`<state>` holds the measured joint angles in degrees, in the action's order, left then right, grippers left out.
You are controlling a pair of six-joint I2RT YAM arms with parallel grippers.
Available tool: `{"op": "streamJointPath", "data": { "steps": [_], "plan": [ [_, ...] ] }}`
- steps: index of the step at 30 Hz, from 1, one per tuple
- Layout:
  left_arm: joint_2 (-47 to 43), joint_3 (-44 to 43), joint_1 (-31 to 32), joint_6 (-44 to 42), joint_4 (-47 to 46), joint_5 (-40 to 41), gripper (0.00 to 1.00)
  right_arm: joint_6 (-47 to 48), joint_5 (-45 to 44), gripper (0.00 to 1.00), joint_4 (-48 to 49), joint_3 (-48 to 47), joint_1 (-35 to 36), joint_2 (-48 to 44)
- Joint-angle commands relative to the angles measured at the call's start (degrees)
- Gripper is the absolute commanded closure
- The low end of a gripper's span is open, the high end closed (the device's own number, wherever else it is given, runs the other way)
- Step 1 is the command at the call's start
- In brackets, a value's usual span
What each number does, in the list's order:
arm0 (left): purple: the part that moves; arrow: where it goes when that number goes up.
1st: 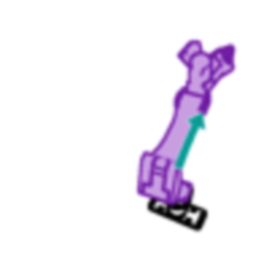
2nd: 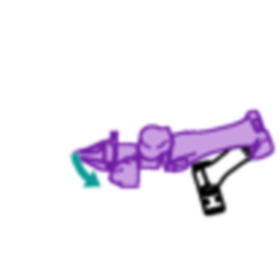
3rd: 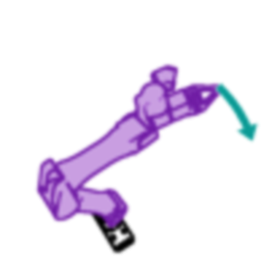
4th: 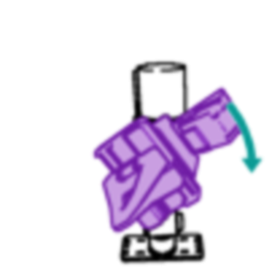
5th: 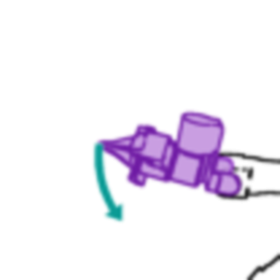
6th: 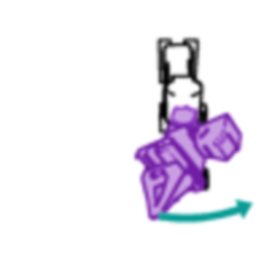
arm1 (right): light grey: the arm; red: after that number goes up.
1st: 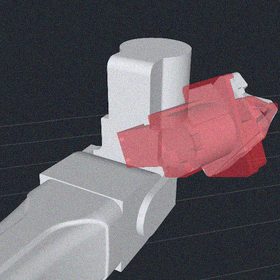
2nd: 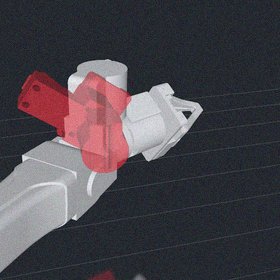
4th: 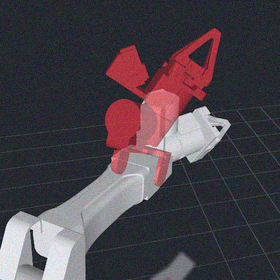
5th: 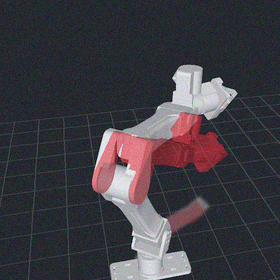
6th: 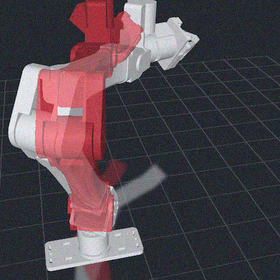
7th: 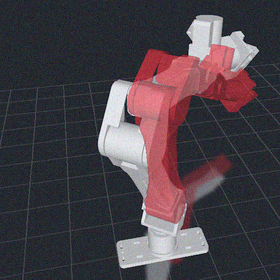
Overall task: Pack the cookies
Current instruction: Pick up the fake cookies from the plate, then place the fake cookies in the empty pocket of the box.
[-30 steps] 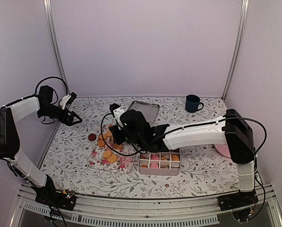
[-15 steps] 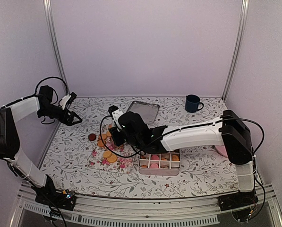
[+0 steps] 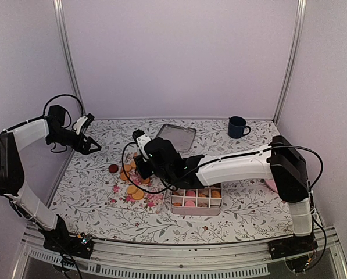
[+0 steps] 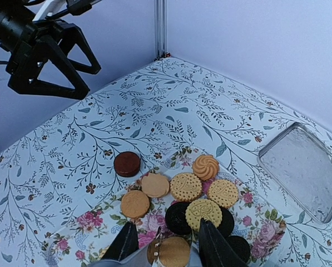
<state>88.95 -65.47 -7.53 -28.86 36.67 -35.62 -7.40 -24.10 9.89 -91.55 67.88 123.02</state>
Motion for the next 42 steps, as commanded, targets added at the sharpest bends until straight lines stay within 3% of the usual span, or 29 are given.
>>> {"op": "streamJointPath", "data": {
  "steps": [1, 7, 13, 27, 42],
  "plan": [
    [0.3, 0.0, -0.5, 0.3, -0.7, -1.2, 0.01, 1.0, -2.1, 0.7, 0.5, 1.0, 0.2, -2.1],
    [0.7, -0.1, -0.5, 0.5, -0.7, -0.6, 0.01, 0.7, 0.1, 0.72, 1.0, 4.9, 0.2, -10.2],
    [0.6, -0.6, -0.6, 0.4, -0.8, 0.1, 0.01, -1.6, 2.9, 0.72, -1.5, 14.9, 0.3, -23.5],
    [1.7, -0.8, -0.5, 1.8, -1.5, -0.9, 0.01, -17.4, 1.1, 0.72, -29.1, 33.6, 0.2, -55.4],
    [2.3, -1.7, -0.4, 2.5, -0.7, -2.4, 0.01, -18.9, -3.3, 0.71, -34.4, 36.7, 0.2, -58.6]
  ]
}}
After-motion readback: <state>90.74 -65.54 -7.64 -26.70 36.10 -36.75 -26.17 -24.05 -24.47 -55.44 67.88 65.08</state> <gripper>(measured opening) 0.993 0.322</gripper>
